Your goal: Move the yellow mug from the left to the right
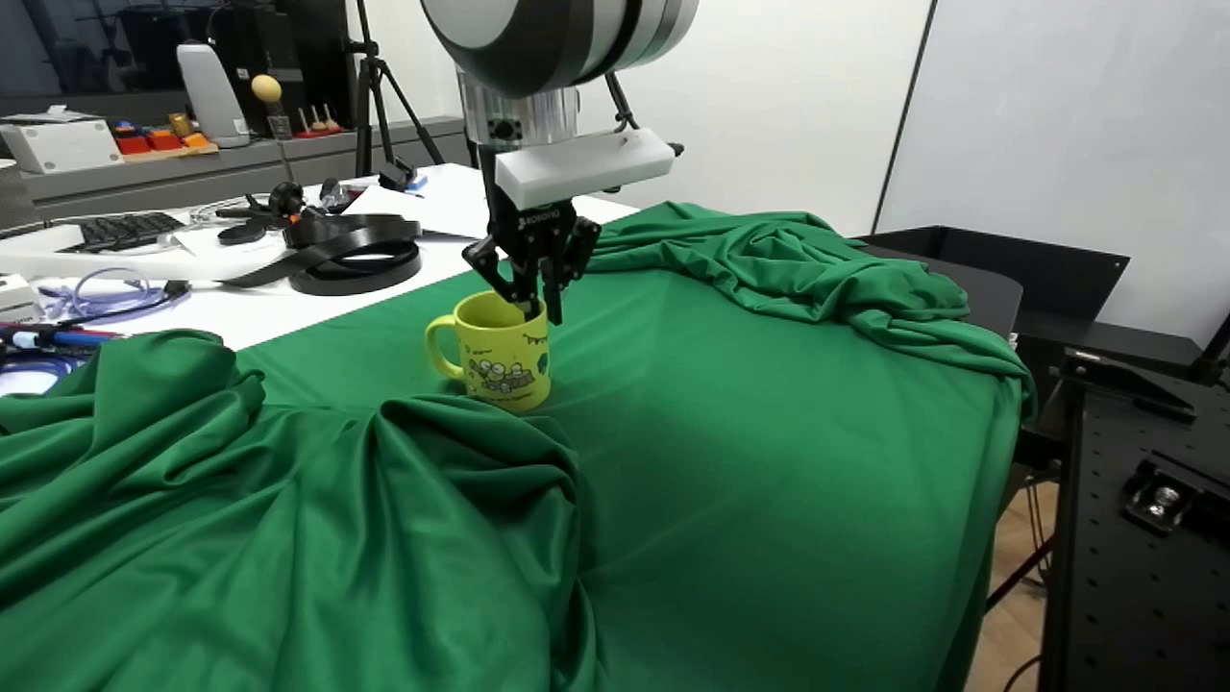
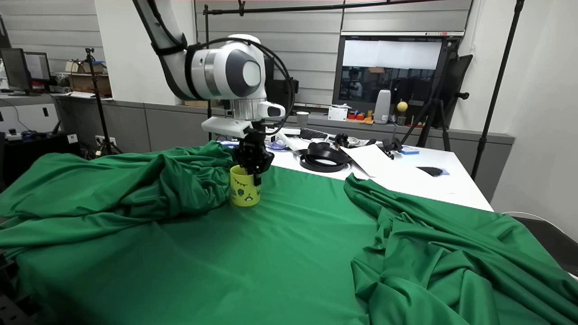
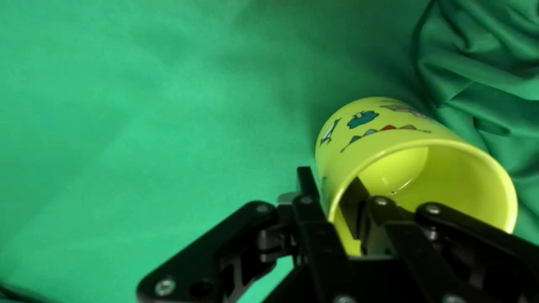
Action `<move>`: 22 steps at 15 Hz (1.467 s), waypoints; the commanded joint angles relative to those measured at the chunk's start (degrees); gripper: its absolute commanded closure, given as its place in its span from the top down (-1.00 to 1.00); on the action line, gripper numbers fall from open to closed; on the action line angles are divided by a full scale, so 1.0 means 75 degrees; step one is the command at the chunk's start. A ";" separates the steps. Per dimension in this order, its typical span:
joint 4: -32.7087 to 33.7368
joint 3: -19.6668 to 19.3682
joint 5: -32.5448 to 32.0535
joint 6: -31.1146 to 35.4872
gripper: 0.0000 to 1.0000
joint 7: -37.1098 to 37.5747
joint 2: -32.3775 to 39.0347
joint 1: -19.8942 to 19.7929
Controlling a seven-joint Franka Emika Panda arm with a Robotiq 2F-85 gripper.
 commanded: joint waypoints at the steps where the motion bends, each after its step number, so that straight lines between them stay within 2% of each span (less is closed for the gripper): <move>1: 0.0088 0.0090 0.0244 -0.0347 -1.00 0.0018 -0.0122 -0.0072; 6: -0.0464 -0.0005 0.0398 -0.0524 -0.95 -0.0078 -0.0845 -0.0259; 10: -0.1389 -0.0387 0.0165 -0.0374 -0.95 0.0092 -0.1904 -0.0400; 14: -0.2277 -0.0543 0.0116 -0.0438 -0.95 0.0170 -0.2709 -0.0717; 18: -0.3029 -0.0555 0.0078 -0.0327 -0.95 0.0239 -0.2852 -0.0981; 22: -0.3507 -0.0599 -0.0092 0.0115 -0.95 0.0431 -0.2606 -0.1001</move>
